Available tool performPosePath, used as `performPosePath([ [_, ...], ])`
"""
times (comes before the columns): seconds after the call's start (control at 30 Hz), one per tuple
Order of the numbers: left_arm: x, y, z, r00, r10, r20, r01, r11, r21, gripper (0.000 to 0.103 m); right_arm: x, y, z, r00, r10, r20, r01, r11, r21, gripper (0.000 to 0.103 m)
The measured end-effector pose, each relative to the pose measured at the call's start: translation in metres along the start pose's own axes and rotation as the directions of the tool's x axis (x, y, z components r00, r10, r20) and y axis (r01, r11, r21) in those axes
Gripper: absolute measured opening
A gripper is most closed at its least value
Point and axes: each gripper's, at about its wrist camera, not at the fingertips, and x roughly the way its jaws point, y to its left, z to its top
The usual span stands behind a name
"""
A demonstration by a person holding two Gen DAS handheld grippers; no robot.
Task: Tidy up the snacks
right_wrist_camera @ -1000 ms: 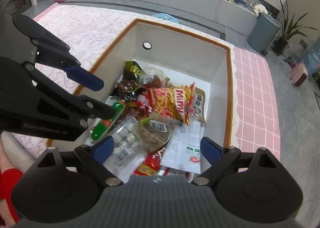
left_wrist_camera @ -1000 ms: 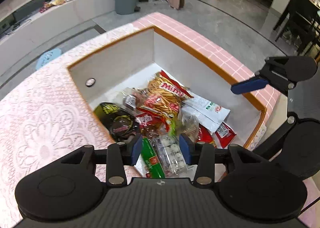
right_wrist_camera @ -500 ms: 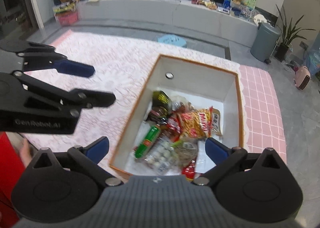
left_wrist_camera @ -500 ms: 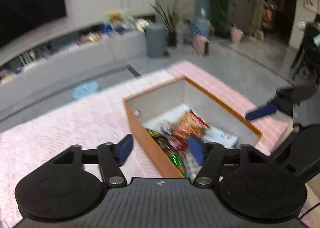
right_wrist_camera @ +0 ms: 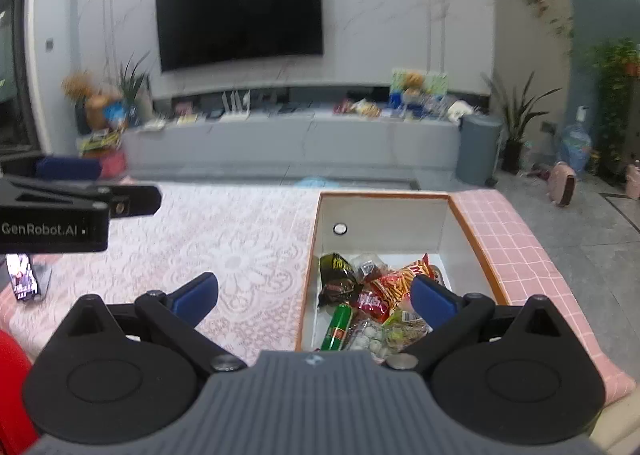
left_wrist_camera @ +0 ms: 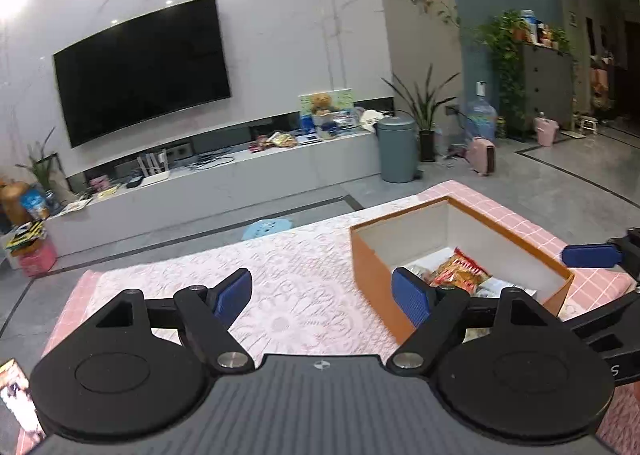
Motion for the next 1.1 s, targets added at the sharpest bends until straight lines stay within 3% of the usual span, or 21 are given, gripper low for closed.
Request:
performPosePath([
  [0.17, 0.000, 0.006, -0.023, 0.999, 0.023, -0.024, -0.024, 0.998, -0.053, 0.094, -0.015, 0.010, -0.028, 0.988, -0.106, 0.113, 0.109, 0.994, -0.019, 0.100],
  [0.3, 0.010, 0.008, -0.043, 0.996, 0.015, -0.091, -0.023, 0.996, -0.091, 0.094, -0.016, 0.011, -0.046, 0.977, -0.162, 0.140, 0.168, 0.985, -0.029, 0.100],
  [0.53, 0.023, 0.009, -0.072, 0.983, 0.004, -0.183, -0.026, 0.993, -0.118, 0.094, -0.003, 0.005, -0.061, 0.980, -0.167, 0.107, 0.167, 0.986, 0.005, 0.100],
  [0.9, 0.036, 0.002, -0.087, 0.973, -0.007, -0.229, -0.018, 0.994, -0.110, 0.094, 0.002, -0.014, -0.067, 0.992, -0.108, 0.069, 0.099, 0.988, 0.121, 0.100],
  [1.1, 0.042, -0.002, -0.092, 0.967, -0.011, -0.253, -0.017, 0.994, -0.107, 0.094, 0.008, -0.009, -0.069, 0.992, -0.113, 0.056, 0.107, 0.989, 0.098, 0.100],
])
